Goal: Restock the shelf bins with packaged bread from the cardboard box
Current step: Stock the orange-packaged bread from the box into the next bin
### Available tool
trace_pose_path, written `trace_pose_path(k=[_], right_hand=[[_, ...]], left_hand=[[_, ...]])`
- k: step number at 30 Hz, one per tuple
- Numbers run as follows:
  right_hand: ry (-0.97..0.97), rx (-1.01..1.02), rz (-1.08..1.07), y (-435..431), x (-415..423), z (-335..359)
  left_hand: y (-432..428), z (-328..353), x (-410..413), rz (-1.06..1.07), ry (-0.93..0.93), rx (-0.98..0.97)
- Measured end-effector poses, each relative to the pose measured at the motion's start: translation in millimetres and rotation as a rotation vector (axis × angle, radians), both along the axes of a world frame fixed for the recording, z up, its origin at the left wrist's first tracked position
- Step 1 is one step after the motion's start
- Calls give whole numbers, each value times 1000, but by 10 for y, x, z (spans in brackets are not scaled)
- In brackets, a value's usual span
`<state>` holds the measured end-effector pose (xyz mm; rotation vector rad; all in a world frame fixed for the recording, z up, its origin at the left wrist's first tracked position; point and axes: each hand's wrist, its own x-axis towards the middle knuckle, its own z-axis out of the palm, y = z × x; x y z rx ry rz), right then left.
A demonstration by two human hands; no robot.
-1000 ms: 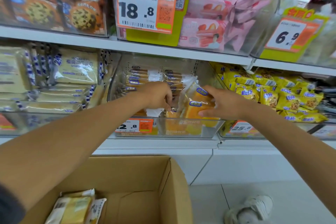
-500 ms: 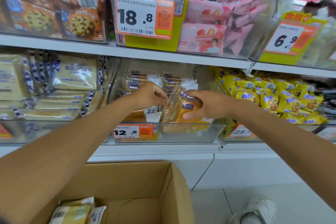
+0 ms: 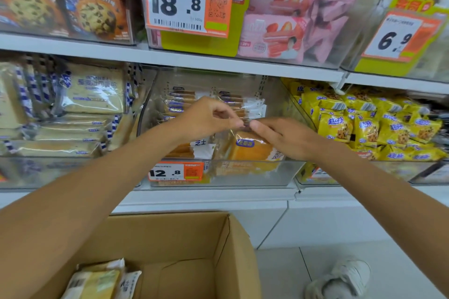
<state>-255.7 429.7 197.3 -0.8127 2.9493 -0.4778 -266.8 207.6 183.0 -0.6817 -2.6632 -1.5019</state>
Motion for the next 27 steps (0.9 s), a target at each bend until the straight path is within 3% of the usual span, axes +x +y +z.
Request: trace_pose_path(k=[4,8,10,15,17,22,25,27], right_hand=[[84,55,-93,-11,-50,-169],[178,169,-33,-285,36,-172],[136,125,-13,-262,6,-175],[31,-151,-94,52,-112,-401],[28,-150,-120,22,-135,-464],[-53,-50,-110,-18,-76,-192],[3,151,-57,-2,74,26],[-65,161,13,-57,81,46]], left_hand=[[-104,-159,130,48,9,-1],[-143,-183,228,133,-20,-41],[-109,-144,260,131,-46,-76],[220,-144,257,178,76,-445],[245,-182,251,207,80,-482],[-117,-84,223,160,-187,19],[-373,-51,98,173,-143,-93],[-431,-117,76,114,-169,-201]])
